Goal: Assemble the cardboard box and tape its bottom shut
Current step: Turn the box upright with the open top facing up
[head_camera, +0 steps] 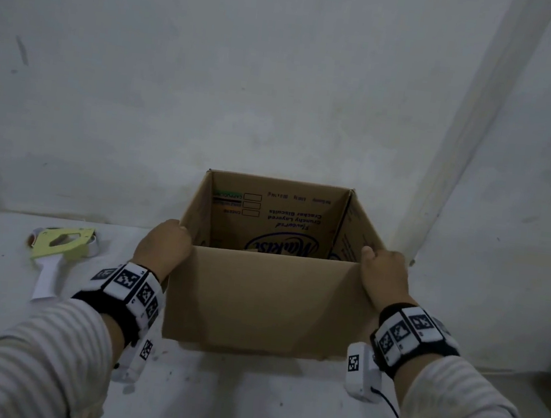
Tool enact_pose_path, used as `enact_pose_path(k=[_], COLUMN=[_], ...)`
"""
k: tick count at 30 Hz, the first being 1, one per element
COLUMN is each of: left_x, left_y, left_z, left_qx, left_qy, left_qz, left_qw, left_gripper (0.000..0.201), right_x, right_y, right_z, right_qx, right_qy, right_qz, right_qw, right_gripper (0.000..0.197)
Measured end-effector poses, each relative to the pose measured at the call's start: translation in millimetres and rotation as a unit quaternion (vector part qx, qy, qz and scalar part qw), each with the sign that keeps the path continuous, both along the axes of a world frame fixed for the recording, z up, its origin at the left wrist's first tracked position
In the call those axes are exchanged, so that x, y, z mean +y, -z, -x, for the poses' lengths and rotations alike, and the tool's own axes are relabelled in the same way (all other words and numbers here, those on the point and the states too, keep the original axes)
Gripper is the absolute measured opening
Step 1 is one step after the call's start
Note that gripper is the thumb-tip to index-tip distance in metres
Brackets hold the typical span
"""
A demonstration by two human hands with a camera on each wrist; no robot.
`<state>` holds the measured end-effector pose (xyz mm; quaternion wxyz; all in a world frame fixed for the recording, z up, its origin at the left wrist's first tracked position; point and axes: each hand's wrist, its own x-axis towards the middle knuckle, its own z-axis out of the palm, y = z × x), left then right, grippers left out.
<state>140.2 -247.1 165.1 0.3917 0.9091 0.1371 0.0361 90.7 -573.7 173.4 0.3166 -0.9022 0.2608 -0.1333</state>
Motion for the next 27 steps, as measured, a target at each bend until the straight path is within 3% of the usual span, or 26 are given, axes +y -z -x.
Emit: enact_pose_path(k=[3,7,12,22,27], left_x=[-2.4,-7.3,-6.5,-12.8,-13.3], left_y=[-6.1,-8.0,-4.0,-8.6,-9.1], left_z=[-1.5,-12.5,-33.4,-55.7,-67.9], left_qx=[-0.018,-0.026,-0.015,-0.01,-0.011], left_qy=[0.005,-0.002,-0.019,0.009,-0.014], left_qz=[-0.017,-0.041,-0.08,-0.14,-0.135], left_qw=[1.0,0.999,0.997,0.99,0.991], left_gripper=[0.036,0.036,0.033,0.037,0.035], right_x=[0.2,-2.2,-7.1,-11.0,-10.0], right_y=[4.3,5.2,6.4,7.6,7.5], right_z=[-10.6,-23.6,-43.2,-76.7,-90.9], right_qx=[0.001,0.01,0.006,0.014,0.016], right_qy=[-0.026,-0.022,-0.049,-0.08,-0.087], right_qz=[-0.019,0.001,-0.036,0.018,0.028], right_qw=[0.999,1.0,0.998,0.997,0.996], right_gripper=[0.04,0.049,0.031,0.034,0.041])
